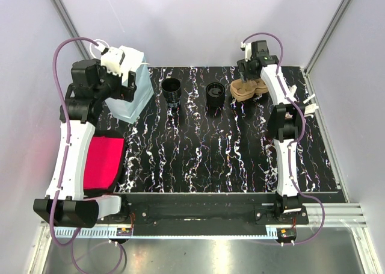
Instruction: Pack the takeout coffee
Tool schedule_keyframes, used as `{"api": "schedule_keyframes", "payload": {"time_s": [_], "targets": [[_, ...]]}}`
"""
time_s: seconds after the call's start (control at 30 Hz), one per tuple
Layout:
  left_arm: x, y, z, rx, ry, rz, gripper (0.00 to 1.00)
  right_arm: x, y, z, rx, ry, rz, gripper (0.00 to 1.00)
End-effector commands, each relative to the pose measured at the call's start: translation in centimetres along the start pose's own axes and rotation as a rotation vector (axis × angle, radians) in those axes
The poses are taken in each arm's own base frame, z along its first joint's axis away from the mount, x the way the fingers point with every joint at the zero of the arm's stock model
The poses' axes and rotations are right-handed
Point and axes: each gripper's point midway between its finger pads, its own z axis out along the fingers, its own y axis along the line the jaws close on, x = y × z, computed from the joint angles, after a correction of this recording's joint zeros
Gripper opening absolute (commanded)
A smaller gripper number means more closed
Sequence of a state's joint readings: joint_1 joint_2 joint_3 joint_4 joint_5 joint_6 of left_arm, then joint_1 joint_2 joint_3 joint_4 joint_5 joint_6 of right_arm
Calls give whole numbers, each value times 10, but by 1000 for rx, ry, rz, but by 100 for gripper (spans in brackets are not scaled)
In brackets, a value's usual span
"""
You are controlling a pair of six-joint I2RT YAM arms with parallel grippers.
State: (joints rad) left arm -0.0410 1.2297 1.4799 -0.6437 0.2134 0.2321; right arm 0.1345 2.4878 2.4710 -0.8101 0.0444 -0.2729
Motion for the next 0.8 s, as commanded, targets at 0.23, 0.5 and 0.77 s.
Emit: {"api": "schedule_keyframes", "payload": {"time_s": [0.23, 0.5, 0.77], "targets": [[-10, -2, -10, 0, -47, 6, 99, 10, -16, 17, 24, 15, 39, 73], [-8, -3, -9, 5, -44, -6, 99, 17, -13, 24, -14, 24, 44, 68], [-7, -5, -9, 13, -42, -12, 99, 9, -10, 17, -48, -2, 60, 57]]}}
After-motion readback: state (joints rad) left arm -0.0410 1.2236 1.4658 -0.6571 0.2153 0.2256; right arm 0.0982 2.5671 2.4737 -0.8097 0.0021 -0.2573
